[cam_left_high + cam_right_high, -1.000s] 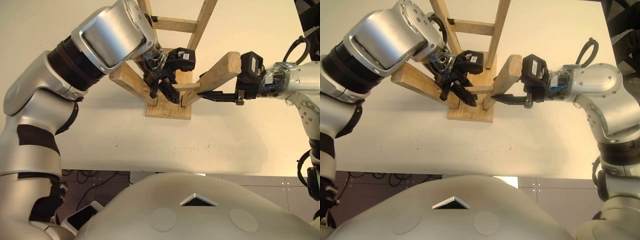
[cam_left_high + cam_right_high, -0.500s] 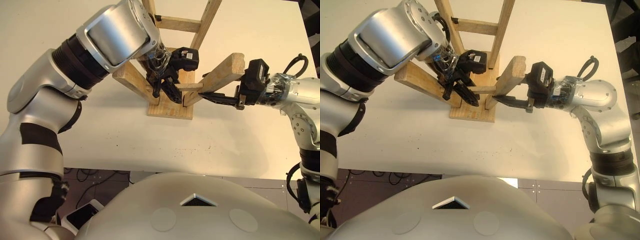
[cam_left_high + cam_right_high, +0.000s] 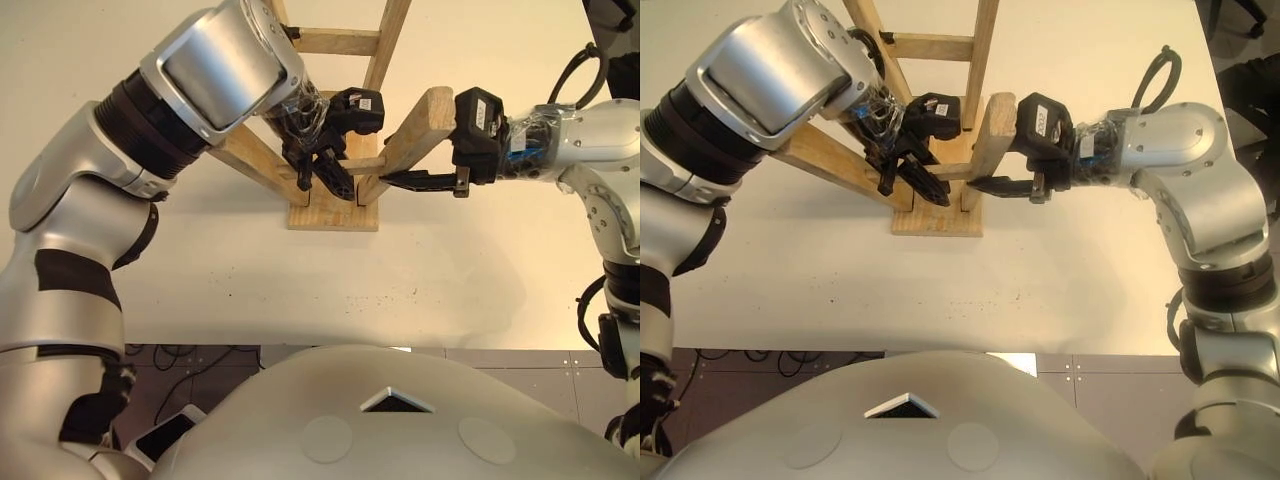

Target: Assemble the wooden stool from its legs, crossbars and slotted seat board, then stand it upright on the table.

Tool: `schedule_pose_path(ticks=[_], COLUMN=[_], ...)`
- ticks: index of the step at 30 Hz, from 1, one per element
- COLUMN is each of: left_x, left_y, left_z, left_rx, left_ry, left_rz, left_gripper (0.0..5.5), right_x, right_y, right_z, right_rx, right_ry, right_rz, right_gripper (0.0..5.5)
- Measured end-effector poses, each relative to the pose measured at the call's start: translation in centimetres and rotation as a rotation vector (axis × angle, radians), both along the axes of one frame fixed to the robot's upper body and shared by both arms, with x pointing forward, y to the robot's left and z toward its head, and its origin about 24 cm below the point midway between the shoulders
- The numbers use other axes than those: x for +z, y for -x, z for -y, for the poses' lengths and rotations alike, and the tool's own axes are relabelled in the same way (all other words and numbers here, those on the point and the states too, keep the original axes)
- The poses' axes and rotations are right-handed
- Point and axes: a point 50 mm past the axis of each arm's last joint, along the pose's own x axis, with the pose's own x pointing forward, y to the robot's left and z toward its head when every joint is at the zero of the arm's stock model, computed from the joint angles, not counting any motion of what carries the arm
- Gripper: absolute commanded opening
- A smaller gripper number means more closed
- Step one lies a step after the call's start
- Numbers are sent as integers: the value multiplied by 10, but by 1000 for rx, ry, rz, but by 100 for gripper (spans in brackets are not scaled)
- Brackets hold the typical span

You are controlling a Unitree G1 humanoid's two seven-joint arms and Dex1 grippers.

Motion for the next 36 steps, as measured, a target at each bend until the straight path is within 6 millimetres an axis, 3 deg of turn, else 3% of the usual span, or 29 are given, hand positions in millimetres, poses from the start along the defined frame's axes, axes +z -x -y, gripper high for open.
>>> schedule_pose_path(ticks=[9, 10, 17, 23, 26, 32, 34, 35, 36], left_x=[1, 0, 8, 25, 44, 82, 102, 112, 127], left_y=[-1, -2, 3, 16, 23, 19, 15, 13, 9], left_z=[-5, -5, 12, -5, -15, -40, -52, -56, -64], left_rx=[18, 16, -45, -11, -39, -20, 30, 61, 128], left_ry=[21, 20, 84, 230, 286, 349, 399, 434, 511], left_rz=[1, 4, 169, 199, 253, 387, 445, 472, 517], left_gripper=[95, 131, 231, 328, 362, 469, 474, 474, 474], right_x=[6, 5, -12, -14, -14, -15, -16, -22, -41], right_y=[-8, -8, 8, 16, 16, 15, 14, 14, 15], right_z=[-3, -3, 2, -3, -4, -1, 0, 3, 10], right_rx=[41, 37, -22, -26, -21, -20, -11, -24, -77], right_ry=[44, 44, -17, -39, -52, -65, -75, -56, -25], right_rz=[6, 4, -11, 8, 6, 2, 5, -13, -105], right_gripper=[202, 202, 202, 202, 202, 202, 245, 259, 277])
